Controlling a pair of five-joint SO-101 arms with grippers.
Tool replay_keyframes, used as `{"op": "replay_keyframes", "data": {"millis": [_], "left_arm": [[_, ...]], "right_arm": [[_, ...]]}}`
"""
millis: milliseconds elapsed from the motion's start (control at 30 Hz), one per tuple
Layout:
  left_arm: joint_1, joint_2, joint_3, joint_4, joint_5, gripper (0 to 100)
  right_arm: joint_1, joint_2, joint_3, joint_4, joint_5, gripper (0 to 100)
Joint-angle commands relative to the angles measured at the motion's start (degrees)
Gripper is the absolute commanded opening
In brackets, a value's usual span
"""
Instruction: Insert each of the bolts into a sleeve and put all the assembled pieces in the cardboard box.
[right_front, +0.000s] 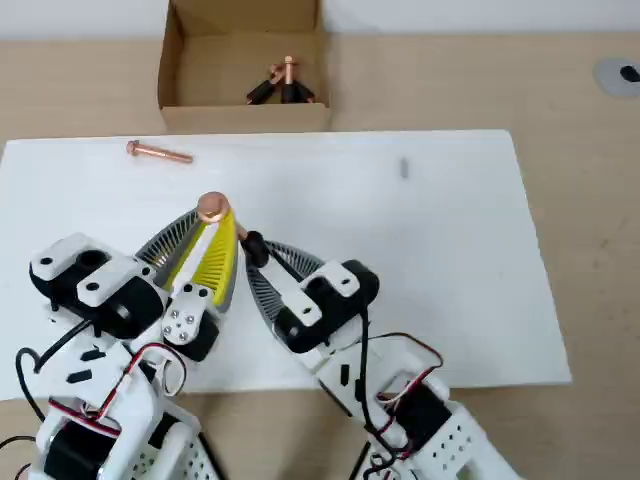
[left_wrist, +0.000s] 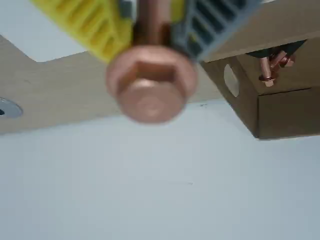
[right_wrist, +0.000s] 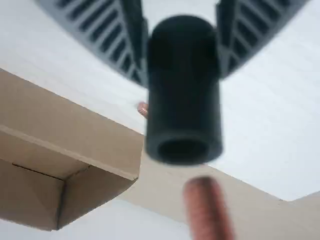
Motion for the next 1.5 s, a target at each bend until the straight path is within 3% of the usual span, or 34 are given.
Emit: {"op": "replay_keyframes", "data": {"millis": [0, 500, 700, 967, 1467], "left_arm": [[-0.6, -0.5, -3.4, -1.8, 0.9, 0], [-0.5, -0.3, -0.8, -1.9, 3.4, 0], [3.4, -0.3, -0.6, -1.6, 3.4, 0], [3.7, -0.3, 1.7, -1.9, 3.3, 0], [1.5, -0.6, 1.2, -2.0, -1.4, 0]], "right_arm": [[-0.3, -8.7, 0.1, 0.0, -0.2, 0.9], [-0.3, -8.7, 0.1, 0.0, -0.2, 0.9], [-0.3, -8.8, 0.1, 0.0, -0.2, 0.9], [-0.3, -8.8, 0.1, 0.0, -0.1, 0.9], [-0.3, -8.9, 0.1, 0.0, -0.1, 0.9]]}}
